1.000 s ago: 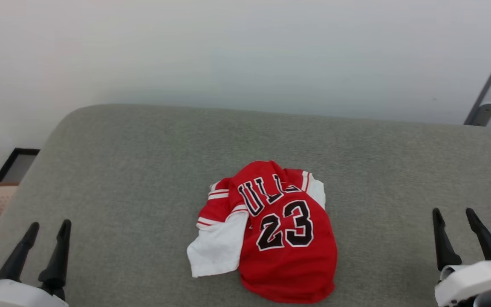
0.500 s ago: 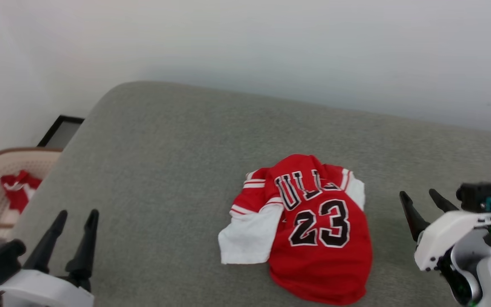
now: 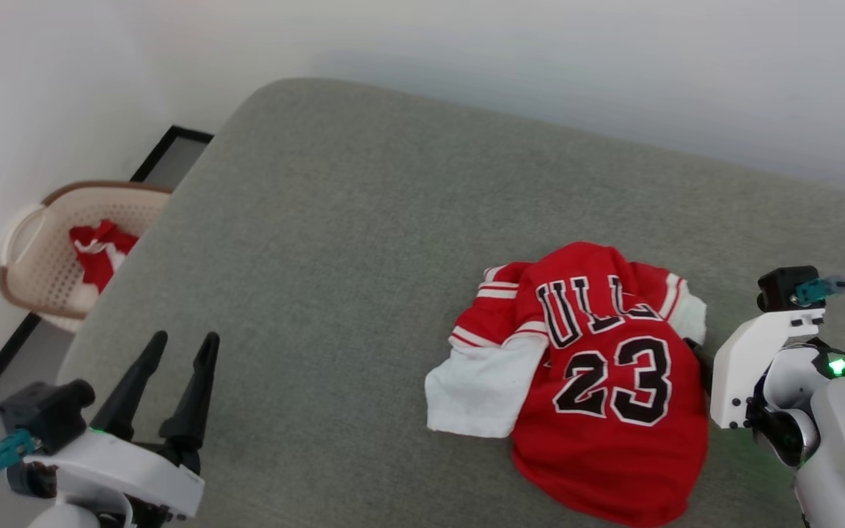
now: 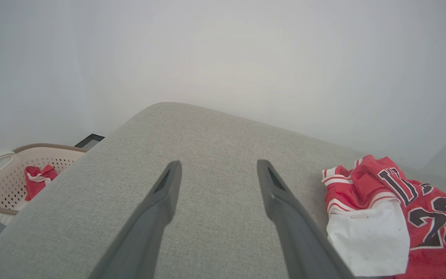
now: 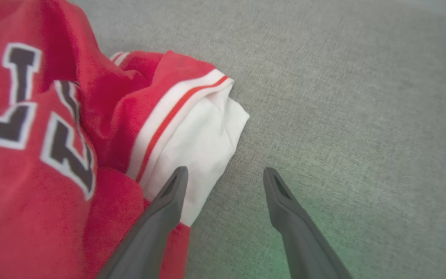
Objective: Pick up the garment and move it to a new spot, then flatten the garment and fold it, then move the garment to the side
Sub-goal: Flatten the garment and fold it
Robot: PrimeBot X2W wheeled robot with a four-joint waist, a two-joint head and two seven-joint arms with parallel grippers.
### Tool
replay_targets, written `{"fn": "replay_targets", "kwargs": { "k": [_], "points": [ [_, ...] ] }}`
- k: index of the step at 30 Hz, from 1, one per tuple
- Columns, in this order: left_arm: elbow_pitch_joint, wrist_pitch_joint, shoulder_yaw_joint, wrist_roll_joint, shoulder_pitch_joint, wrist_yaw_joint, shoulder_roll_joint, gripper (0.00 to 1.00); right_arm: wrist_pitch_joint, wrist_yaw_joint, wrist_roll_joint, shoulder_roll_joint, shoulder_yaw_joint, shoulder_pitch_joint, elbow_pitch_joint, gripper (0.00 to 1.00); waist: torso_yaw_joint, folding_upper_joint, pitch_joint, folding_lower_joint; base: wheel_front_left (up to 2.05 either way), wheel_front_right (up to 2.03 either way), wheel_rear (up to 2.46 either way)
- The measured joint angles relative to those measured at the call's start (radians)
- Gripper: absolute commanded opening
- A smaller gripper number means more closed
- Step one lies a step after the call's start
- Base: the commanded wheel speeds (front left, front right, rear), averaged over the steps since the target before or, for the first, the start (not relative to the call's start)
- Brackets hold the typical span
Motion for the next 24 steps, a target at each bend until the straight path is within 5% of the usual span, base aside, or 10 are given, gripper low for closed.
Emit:
{"fn": "replay_targets", "kwargs": {
  "k": [5,6,7,15,24],
  "points": [
    [0.028,-0.001,-0.005,0.006,-0.028,-0.012,-0.016,1.00,0.043,0.000,-0.002,0.001,0.028,-0.054,0.099,1.00,0.031,0.0000,0.027,0.0000,0.00,0.00,0.00],
    [0.034,-0.001,-0.005,0.006,-0.030,-0.017,-0.018,1.00,0.047,0.000,-0.007,-0.001,0.029,-0.069,0.118,0.87,0.035,0.0000,0.032,-0.0001,0.00,0.00,0.00],
    [0.039,-0.001,-0.005,0.006,-0.033,-0.018,-0.023,1.00,0.052,0.000,-0.009,-0.002,0.031,-0.083,0.136,0.00,0.040,0.0000,0.036,0.0000,0.00,0.00,0.00],
    [0.075,-0.004,0.011,0.006,-0.038,-0.027,-0.038,1.00,-0.002,0.000,-0.011,-0.001,0.037,-0.142,0.224,0.00,0.040,0.0000,0.040,0.0000,0.00,0.00,0.00],
    [0.062,-0.006,0.045,0.007,0.004,-0.018,-0.017,1.00,-0.012,0.000,0.023,-0.067,0.069,-0.151,0.166,0.00,-0.020,0.0000,0.007,0.0000,0.00,0.00,0.00]
  ]
}}
